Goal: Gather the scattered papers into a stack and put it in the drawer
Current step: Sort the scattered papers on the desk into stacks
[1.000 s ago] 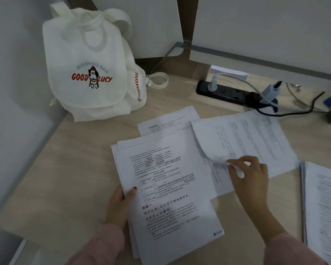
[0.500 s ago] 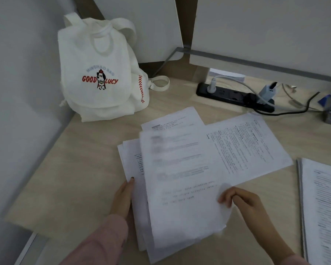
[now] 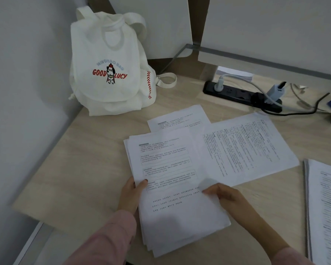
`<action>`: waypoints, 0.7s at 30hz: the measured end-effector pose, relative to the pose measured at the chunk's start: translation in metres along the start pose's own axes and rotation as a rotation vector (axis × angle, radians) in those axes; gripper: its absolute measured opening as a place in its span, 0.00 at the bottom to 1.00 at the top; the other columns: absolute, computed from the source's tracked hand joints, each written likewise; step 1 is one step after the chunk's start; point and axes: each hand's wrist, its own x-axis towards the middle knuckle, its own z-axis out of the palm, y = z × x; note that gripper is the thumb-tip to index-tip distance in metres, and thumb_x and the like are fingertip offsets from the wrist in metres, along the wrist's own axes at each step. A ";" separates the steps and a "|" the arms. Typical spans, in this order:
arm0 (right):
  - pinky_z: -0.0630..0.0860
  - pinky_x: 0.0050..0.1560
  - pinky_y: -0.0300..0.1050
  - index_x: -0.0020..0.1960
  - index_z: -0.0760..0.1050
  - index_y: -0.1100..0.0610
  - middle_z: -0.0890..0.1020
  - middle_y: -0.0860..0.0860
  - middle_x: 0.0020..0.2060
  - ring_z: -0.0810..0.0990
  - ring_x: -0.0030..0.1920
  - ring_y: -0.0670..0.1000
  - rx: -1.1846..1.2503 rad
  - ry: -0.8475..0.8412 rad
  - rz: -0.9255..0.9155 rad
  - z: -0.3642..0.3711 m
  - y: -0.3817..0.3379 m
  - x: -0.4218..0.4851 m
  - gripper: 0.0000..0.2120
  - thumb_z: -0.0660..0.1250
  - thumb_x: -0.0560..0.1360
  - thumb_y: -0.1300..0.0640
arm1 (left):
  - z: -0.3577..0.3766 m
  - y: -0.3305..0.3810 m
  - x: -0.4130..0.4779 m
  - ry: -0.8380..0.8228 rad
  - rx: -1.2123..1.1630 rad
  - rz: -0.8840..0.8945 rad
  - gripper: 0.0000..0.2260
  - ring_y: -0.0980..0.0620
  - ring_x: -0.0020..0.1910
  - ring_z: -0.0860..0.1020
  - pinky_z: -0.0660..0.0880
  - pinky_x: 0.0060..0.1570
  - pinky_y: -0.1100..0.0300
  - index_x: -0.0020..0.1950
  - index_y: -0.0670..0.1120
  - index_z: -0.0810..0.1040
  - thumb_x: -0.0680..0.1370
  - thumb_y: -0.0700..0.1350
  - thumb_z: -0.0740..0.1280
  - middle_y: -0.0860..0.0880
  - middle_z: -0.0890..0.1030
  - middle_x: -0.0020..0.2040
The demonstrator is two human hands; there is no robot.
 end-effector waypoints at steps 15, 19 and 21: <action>0.69 0.63 0.43 0.43 0.71 0.62 0.76 0.56 0.49 0.77 0.48 0.54 1.344 0.492 0.500 -0.048 0.007 0.011 0.07 0.67 0.67 0.64 | -0.001 0.001 0.001 -0.012 0.027 0.030 0.09 0.52 0.48 0.78 0.73 0.51 0.58 0.55 0.48 0.75 0.77 0.38 0.64 0.55 0.80 0.46; 0.76 0.37 0.40 0.37 0.71 0.56 0.72 0.51 0.30 0.72 0.29 0.49 1.175 0.408 0.420 -0.045 0.004 0.025 0.24 0.82 0.48 0.58 | -0.001 0.003 0.000 -0.017 0.035 0.011 0.09 0.50 0.51 0.79 0.75 0.56 0.53 0.54 0.50 0.76 0.77 0.39 0.64 0.51 0.81 0.50; 0.76 0.47 0.46 0.50 0.74 0.60 0.77 0.54 0.39 0.75 0.36 0.51 0.986 0.496 0.420 -0.040 0.001 0.033 0.10 0.70 0.71 0.59 | -0.001 0.004 0.000 -0.021 0.046 0.008 0.09 0.48 0.52 0.79 0.74 0.58 0.51 0.53 0.50 0.76 0.77 0.39 0.63 0.51 0.81 0.50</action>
